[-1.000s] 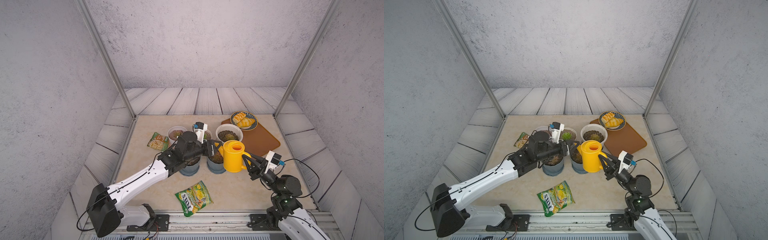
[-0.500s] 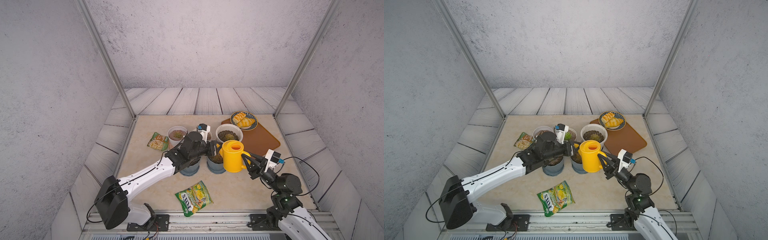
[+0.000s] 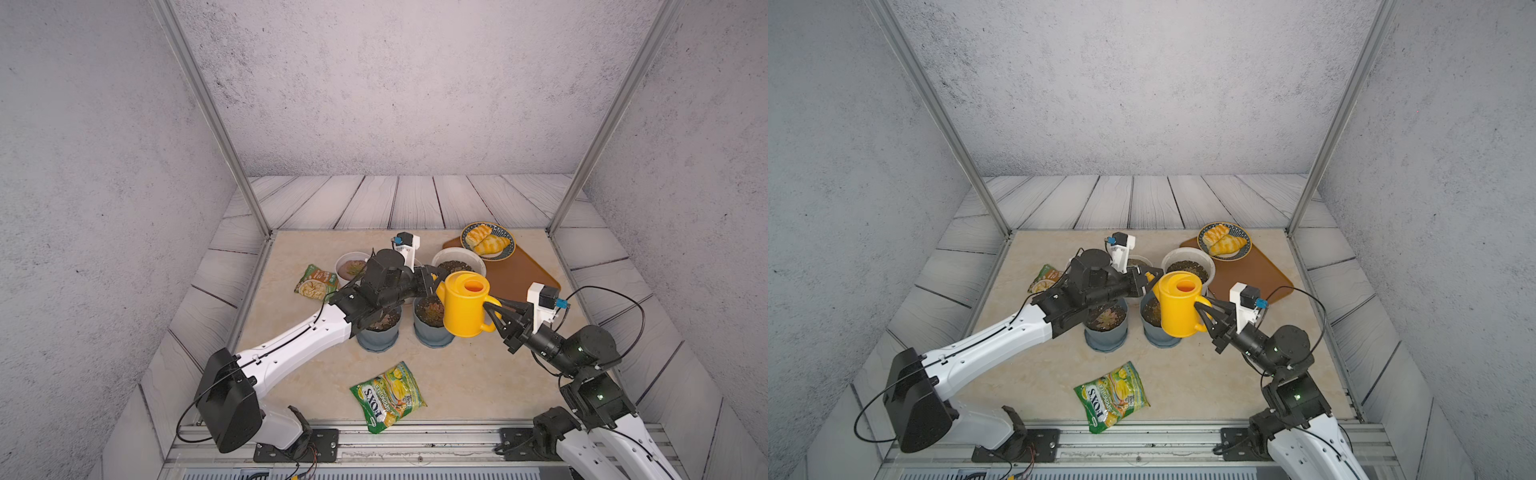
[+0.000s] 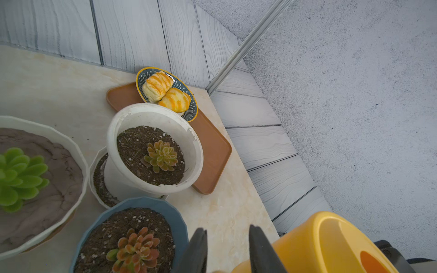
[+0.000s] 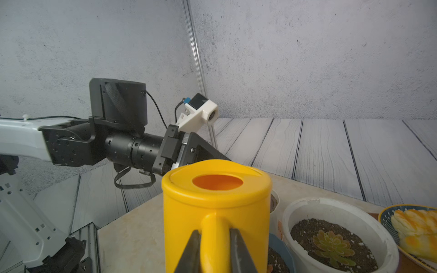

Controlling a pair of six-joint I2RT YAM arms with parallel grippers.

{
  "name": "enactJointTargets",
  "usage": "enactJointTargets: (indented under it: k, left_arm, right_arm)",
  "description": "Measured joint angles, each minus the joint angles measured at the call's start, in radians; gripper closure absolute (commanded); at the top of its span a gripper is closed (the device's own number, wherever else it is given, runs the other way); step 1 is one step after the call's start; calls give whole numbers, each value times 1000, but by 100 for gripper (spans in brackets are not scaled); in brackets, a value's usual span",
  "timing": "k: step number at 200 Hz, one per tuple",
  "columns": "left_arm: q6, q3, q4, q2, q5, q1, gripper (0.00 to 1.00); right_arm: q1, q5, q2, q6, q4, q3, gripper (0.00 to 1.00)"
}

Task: Water the succulent around the soil edge
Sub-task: Place the watering can at the center of the board.

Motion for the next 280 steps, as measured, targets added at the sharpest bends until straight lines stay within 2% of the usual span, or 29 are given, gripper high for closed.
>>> enactJointTargets:
  k: [42, 97, 111, 134, 149, 168, 196, 235, 259, 280]
  left_arm:
    - [98, 41, -53, 35, -13, 4, 74]
    - [196, 42, -41, 73, 46, 4, 73]
    - [214, 42, -39, 89, 68, 3, 66]
    - [258, 41, -50, 101, 87, -8, 44]
    - [293, 38, -60, 85, 81, -16, 36]
    - [343, 21, -100, 12, 37, -24, 22]
    - [392, -8, -186, -182, -81, -25, 0]
    - [392, -177, -215, -469, -135, -24, 2]
    - [373, -288, -251, -577, -145, -24, 2]
    - [352, -330, -320, -641, -175, -25, 2]
  right_arm:
    - [58, 17, 79, -21, -333, 141, 100]
    - [215, 142, 257, -24, -761, 354, 100]
    - [251, 197, 290, -11, -834, 381, 100]
    - [281, 300, 298, 29, -911, 393, 100]
    - [288, 391, 283, 68, -971, 394, 100]
    - [287, 530, 249, 121, -1048, 391, 100]
    - [286, 709, 174, 206, -1111, 363, 100]
    - [286, 880, 159, 365, -1111, 259, 100]
    - [286, 951, 266, 494, -1100, 195, 100]
    - [286, 973, 377, 594, -1081, 185, 100]
